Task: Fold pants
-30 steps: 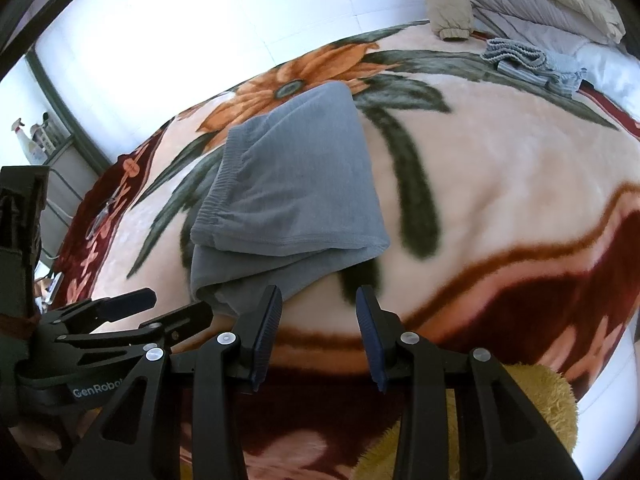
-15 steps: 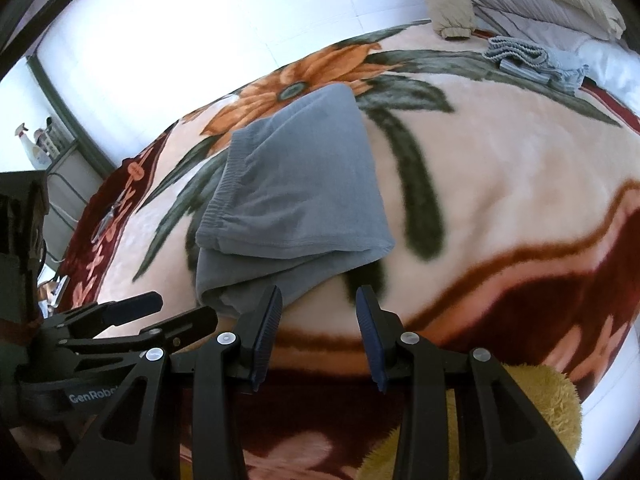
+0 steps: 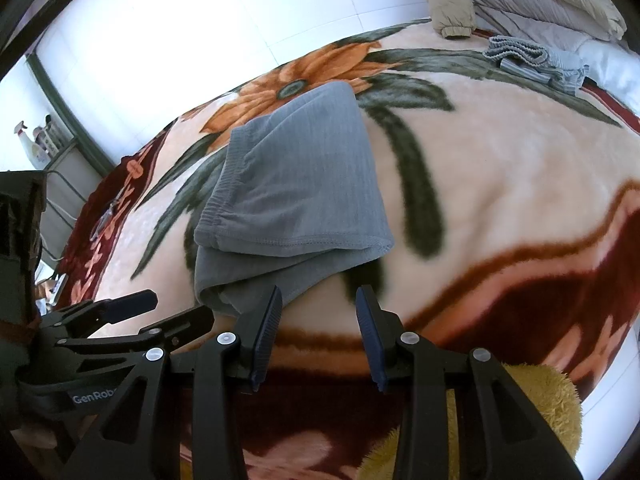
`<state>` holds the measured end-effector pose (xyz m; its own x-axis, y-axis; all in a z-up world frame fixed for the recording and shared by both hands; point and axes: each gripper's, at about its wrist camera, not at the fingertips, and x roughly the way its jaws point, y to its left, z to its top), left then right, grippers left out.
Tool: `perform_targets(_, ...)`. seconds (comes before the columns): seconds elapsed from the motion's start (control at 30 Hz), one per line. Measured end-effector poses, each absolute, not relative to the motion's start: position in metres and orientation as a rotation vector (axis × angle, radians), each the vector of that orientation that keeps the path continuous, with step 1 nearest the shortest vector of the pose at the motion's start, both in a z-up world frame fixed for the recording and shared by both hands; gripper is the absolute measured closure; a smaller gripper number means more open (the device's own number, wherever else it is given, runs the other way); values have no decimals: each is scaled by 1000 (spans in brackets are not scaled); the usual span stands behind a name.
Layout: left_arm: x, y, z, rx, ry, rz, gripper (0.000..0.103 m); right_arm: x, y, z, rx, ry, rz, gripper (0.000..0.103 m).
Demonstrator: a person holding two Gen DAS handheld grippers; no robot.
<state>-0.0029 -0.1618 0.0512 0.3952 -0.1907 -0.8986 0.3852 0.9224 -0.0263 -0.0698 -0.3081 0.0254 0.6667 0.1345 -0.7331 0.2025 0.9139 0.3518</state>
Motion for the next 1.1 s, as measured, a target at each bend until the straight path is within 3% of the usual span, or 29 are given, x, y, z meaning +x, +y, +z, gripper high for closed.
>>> perform_targets(1.1, -9, -166, 55, 188, 1083, -401, 22, -69, -309, 25, 433, 849, -40, 64)
